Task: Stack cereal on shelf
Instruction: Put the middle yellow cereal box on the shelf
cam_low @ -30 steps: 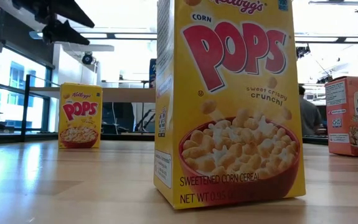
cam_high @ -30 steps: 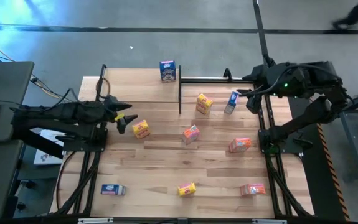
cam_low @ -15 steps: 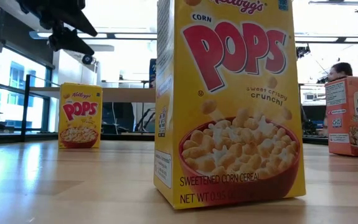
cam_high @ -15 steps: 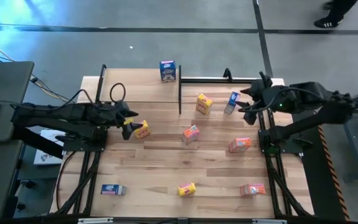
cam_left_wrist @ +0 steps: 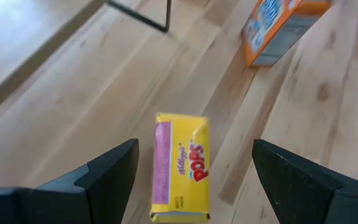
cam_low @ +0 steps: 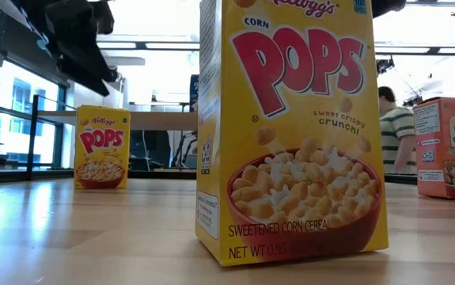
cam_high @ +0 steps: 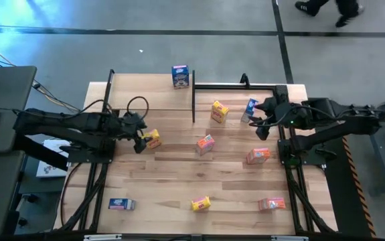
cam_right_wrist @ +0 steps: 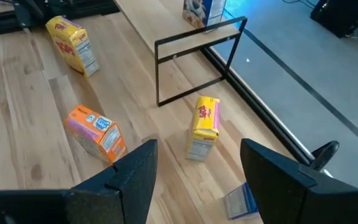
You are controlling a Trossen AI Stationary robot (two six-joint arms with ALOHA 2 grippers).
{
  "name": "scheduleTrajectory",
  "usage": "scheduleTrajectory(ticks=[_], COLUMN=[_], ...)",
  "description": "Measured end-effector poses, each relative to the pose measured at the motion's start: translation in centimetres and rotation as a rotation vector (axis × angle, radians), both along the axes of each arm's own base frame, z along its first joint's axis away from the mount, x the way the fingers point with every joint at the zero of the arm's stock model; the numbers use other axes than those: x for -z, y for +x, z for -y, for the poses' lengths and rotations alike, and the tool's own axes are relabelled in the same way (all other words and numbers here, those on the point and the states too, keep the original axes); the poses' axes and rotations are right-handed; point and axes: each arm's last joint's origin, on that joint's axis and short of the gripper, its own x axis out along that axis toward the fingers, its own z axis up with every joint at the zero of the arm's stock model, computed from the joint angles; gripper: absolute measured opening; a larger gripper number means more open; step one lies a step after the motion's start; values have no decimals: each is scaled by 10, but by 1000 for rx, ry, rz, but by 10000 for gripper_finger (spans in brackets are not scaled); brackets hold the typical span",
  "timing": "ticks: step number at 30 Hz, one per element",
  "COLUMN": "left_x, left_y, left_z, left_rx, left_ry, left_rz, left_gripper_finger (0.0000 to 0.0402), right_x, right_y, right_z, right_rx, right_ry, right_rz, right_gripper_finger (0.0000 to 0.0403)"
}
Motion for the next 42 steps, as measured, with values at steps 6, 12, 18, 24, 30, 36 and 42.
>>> scheduleTrajectory(ticks=[6,12,18,24,30,36,42], left_x=[10,19,28,37,44,47,47], left_y=[9,16,23,29,33,35,35], left_z=[0,1,1,1,2,2,3], left_rx=[-13,-22,-35,-36,-30,-19,-19], left_ry=[-7,-9,-14,-11,-18,-35,-36], left_rz=[-67,-135,-186,-239,-280,-299,-300], left_gripper_finger=[305,305,305,305,278,232,194], right_x=[3,2,2,2,2,2,2], right_y=[2,3,3,3,3,3,3], right_z=[-1,-1,-1,-1,-1,-1,-1], right_rx=[-16,-23,-26,-27,-27,-27,-26], right_ry=[16,22,22,20,20,20,20], right_rz=[9,13,16,15,15,15,15], right_gripper_finger=[223,223,223,223,223,223,223])
